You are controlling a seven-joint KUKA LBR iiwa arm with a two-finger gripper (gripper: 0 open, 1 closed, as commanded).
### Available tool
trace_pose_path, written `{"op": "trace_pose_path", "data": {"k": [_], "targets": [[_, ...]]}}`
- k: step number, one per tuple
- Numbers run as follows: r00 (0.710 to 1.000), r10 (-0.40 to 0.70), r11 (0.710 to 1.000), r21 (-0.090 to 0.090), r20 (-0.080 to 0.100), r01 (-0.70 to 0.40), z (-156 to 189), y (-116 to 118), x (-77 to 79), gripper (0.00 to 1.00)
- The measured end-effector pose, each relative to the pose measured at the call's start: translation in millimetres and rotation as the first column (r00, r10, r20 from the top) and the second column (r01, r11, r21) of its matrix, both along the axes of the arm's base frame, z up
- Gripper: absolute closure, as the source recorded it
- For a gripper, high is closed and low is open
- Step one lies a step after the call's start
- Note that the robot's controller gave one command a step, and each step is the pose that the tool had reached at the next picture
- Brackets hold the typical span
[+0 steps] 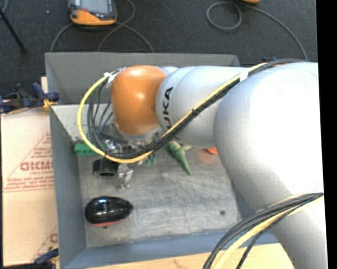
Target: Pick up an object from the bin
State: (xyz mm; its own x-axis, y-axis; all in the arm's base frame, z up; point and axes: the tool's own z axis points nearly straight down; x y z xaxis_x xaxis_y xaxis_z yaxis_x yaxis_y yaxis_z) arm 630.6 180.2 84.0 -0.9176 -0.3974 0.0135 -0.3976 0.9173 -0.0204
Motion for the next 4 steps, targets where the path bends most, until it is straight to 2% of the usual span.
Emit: {"op": "trace_pose_path", "data": {"k": [1, 2, 3, 4], "targets": [[1.0, 0.011, 1.0, -0.004, -0.008, -0.011, -1, 1, -2.6, 1.0], [0.998, 0.068, 0.997, 0.026, 0.006, -0.068, 47, 43, -32.4, 1.0], [0.998, 0.068, 0.997, 0.026, 0.005, -0.068, 47, 44, -32.5, 1.0], [0.998, 0.059, 0.998, 0.023, 0.002, -0.059, 100, 39, -31.9, 1.0]]}}
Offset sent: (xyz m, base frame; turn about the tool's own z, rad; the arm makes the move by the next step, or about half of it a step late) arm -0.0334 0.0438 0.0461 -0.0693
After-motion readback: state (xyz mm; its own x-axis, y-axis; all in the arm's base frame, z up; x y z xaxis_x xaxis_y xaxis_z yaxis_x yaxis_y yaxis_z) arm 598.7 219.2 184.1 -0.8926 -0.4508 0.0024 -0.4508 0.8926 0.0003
